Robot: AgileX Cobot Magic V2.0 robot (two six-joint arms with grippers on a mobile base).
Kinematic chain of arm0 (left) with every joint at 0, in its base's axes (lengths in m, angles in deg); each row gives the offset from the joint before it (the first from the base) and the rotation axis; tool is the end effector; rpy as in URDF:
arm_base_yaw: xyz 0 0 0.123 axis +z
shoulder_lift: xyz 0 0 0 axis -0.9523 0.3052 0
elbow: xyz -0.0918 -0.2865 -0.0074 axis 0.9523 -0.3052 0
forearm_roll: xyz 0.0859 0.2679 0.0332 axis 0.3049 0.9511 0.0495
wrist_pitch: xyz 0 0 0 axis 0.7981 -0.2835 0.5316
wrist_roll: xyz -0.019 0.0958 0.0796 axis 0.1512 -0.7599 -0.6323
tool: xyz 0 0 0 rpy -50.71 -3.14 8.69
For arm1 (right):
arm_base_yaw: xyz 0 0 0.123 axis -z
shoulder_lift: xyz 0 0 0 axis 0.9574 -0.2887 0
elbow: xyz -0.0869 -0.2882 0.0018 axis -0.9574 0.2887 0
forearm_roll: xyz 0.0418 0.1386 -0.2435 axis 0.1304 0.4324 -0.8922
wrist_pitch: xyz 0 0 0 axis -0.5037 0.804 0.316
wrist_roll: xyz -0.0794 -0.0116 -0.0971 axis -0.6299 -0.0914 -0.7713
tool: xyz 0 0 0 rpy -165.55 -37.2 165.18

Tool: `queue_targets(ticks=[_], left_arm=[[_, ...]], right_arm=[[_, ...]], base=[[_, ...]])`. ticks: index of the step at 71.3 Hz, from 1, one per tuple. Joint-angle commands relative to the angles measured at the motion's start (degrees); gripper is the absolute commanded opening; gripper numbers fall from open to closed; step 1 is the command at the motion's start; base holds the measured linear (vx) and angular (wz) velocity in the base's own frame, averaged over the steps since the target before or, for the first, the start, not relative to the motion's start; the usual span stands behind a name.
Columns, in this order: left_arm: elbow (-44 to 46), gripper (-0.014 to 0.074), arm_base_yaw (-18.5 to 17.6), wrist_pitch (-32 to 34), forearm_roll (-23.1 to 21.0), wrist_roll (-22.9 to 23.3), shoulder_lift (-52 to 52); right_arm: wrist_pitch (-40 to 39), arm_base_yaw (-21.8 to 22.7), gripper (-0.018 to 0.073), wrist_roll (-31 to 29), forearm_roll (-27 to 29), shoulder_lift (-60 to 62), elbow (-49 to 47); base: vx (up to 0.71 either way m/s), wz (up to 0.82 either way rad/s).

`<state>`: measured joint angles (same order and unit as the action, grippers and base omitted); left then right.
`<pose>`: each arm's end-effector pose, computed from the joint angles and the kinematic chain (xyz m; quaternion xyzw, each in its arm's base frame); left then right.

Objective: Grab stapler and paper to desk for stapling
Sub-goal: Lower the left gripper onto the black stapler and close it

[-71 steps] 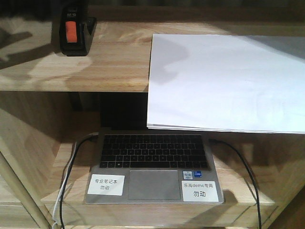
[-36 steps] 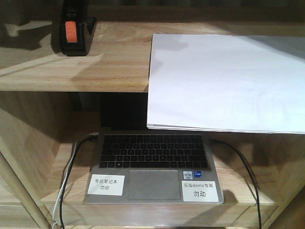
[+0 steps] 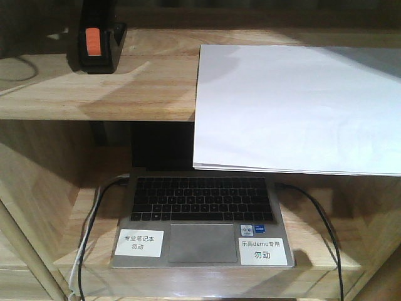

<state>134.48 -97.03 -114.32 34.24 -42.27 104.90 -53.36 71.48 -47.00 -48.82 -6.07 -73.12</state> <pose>0.3640 -0.1635 0.5076 0.1254 0.8858 -0.1105 0.4329 0.1074 0.0029 0.1988 -0.0304 0.6954 -0.0117 0.7179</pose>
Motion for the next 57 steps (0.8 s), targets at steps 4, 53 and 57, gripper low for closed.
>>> queue_targets(ticks=[4, 53, 57], left_arm=[[1.72, 0.0496, -0.30, 1.59, 0.48, 1.15, -1.12], [1.79, -0.0009, -0.30, -1.81, 1.18, 3.90, 0.17], [1.79, -0.0008, -0.30, -1.26, 1.18, 3.90, -0.07]], right_arm=[[-4.21, -0.09, -0.0010, -0.18, -0.49, 0.13, -0.26], [-4.21, -0.09, -0.0010, -0.18, -0.49, 0.13, -0.26], [-4.21, -0.09, -0.0010, -0.18, -0.49, 0.13, -0.26]], base=[[0.00, 0.00], [0.00, 0.00], [0.00, 0.00]])
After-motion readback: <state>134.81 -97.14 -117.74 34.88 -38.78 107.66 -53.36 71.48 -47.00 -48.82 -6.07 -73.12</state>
